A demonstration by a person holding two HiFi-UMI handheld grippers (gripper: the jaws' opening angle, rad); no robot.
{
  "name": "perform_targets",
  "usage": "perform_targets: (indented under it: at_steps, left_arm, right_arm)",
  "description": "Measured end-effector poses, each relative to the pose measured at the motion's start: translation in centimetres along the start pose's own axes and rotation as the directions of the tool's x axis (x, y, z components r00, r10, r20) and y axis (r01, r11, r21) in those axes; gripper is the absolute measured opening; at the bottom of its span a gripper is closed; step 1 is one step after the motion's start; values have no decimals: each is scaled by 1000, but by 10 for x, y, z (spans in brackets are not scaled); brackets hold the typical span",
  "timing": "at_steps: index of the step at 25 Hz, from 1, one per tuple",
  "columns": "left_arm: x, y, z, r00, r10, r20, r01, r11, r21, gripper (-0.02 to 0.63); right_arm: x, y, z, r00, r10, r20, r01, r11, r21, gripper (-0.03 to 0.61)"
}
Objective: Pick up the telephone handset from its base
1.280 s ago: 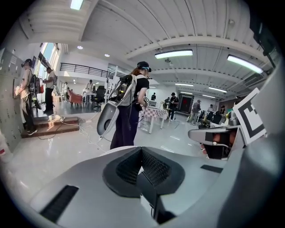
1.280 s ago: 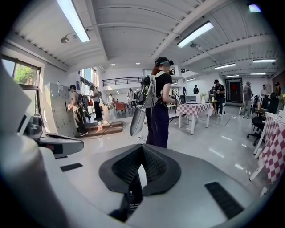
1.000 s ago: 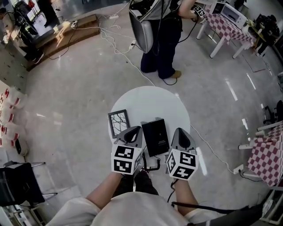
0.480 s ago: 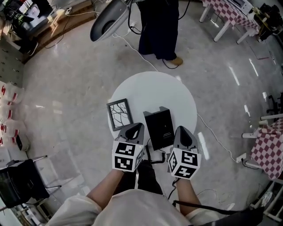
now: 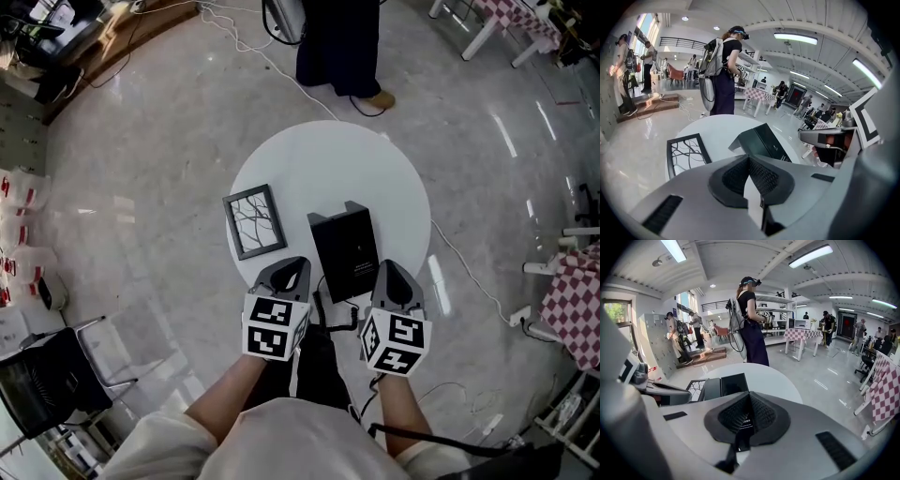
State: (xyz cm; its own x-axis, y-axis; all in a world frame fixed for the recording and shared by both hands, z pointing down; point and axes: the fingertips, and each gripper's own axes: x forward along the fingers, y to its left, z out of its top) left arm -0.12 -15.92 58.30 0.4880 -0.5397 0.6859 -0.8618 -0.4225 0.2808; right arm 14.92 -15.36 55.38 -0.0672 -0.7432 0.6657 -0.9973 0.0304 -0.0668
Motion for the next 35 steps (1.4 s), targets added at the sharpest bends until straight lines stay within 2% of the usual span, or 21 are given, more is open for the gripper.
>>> perform_targets:
  at_steps: [23,27,35]
  left_arm:
    - [5,-31,-20,999,-49,-8,48,997,-54,21]
    - [7,-34,-22,999,-49,-12,48,996,-70,87]
    - [14,-38,-27,998,-58,-25,55,992,-109,173]
  right_arm:
    - [-20,-22,-22,1000,-18,-6,18,1000,15,25]
    - [-22,-26,-27,1000,-23,-13,23,1000,15,25]
    - [-21,-26,-31,1000,-14,-20,14,1000,14,25]
